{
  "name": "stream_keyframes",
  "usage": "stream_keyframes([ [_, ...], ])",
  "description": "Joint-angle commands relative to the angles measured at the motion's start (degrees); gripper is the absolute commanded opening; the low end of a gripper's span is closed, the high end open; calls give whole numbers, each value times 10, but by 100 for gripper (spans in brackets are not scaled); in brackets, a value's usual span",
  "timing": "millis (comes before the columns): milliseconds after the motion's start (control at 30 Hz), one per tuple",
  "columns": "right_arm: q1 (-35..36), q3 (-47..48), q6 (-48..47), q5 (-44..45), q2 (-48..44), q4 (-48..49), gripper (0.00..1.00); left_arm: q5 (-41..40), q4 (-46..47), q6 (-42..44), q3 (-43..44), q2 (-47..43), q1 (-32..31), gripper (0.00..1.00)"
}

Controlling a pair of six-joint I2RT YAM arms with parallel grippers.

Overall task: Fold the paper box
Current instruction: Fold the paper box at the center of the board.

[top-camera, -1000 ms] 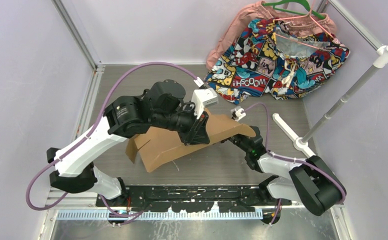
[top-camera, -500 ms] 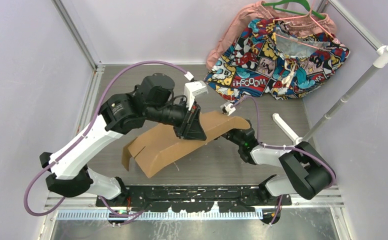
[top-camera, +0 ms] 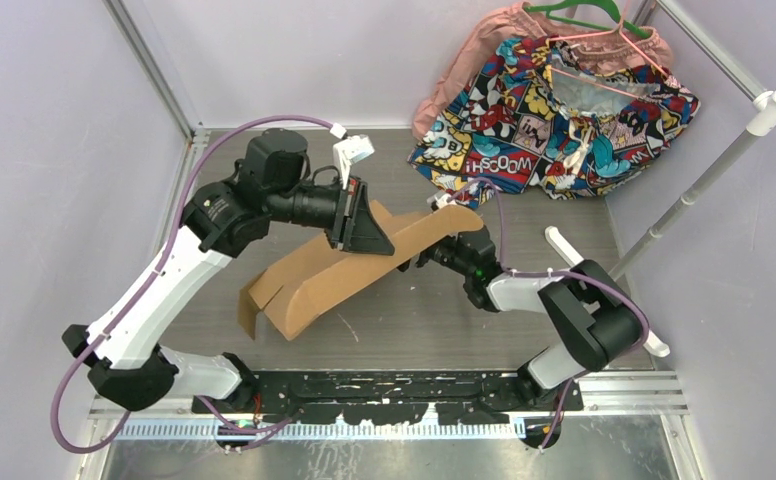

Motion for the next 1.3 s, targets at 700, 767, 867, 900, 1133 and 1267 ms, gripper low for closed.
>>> stream_keyframes([
  [700, 5, 186, 1, -76, 181, 77, 83, 290, 413, -266, -219, -53, 253, 16],
  [767, 5, 199, 2, -80, 195, 79, 83, 303, 447, -292, -233, -49, 264, 16],
  [867, 5, 219, 1, -82, 216, 80, 84, 320, 531, -347, -259, -39, 283, 16],
  [900, 5, 227, 0, -83, 221, 77, 84, 325, 558, -366, -267, -36, 288, 16],
  [1133, 5, 284, -4, -98, 255, 43, 84, 344, 647, -445, -288, -10, 317, 16],
  [1267, 5, 309, -6, -100, 268, 30, 84, 351, 732, -514, -305, 6, 334, 16],
])
